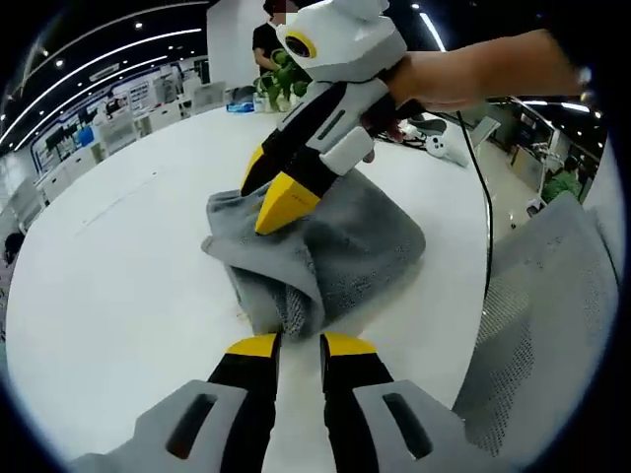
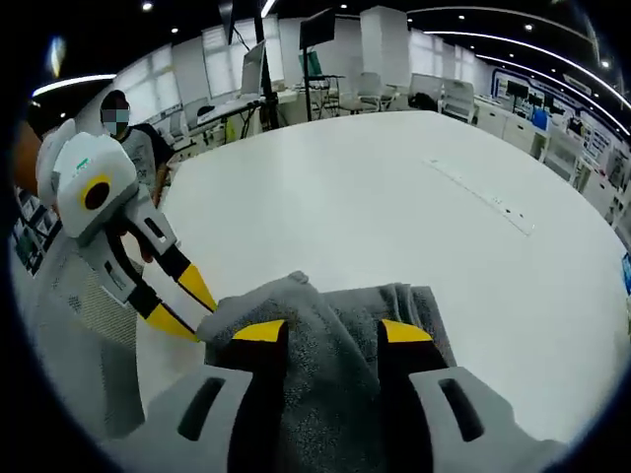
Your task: Fold the towel on the table until its edges align and the towel forms a compact rectangular stack.
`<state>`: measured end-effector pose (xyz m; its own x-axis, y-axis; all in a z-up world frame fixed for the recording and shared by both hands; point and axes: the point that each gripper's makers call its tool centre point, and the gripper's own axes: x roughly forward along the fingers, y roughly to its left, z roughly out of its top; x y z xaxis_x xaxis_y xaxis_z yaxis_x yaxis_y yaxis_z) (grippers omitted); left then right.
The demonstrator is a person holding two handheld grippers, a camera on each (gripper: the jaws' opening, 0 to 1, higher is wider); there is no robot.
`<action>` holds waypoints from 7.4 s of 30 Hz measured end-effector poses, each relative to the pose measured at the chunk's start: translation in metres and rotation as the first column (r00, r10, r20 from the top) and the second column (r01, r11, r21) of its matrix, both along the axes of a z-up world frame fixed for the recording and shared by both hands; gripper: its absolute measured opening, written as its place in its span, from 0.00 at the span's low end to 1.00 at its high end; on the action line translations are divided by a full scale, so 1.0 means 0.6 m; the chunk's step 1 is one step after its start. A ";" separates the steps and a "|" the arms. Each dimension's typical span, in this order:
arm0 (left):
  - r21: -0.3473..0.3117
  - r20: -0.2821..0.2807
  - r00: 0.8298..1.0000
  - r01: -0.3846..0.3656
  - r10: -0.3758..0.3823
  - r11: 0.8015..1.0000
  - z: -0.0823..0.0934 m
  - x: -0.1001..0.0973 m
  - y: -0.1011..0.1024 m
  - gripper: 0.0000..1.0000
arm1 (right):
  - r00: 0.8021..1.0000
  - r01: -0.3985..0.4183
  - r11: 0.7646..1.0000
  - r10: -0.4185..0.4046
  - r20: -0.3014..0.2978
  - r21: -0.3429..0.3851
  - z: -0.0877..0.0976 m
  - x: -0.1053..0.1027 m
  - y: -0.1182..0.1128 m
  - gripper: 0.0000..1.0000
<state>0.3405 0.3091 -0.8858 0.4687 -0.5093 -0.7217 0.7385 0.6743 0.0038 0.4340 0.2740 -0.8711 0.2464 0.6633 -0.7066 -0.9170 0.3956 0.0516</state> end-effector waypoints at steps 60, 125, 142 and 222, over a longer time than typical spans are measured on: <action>-0.208 -0.030 0.973 -0.230 0.229 0.951 0.042 0.071 0.007 0.20 | 0.952 0.302 0.953 -0.302 0.052 0.021 0.024 0.072 -0.100 0.21; -0.148 -0.006 0.994 -0.112 0.112 0.983 0.066 0.038 -0.014 0.23 | 0.822 0.566 0.824 -0.560 -0.104 0.026 -0.025 0.044 -0.206 0.28; 0.029 -0.001 1.000 0.006 -0.006 1.000 0.016 0.048 -0.034 0.24 | 0.862 0.507 0.862 -0.505 -0.051 0.030 -0.012 0.038 -0.206 0.30; 0.159 0.057 0.995 0.068 -0.078 0.985 -0.033 0.007 -0.020 0.70 | 0.965 0.259 0.966 -0.259 0.030 0.002 -0.073 -0.132 -0.183 0.72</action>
<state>0.3446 0.2968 -0.9054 0.4810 -0.4266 -0.7660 0.7809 0.6057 0.1530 0.3546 0.1641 -0.9147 0.4311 0.5728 -0.6972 -0.7841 0.6202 0.0248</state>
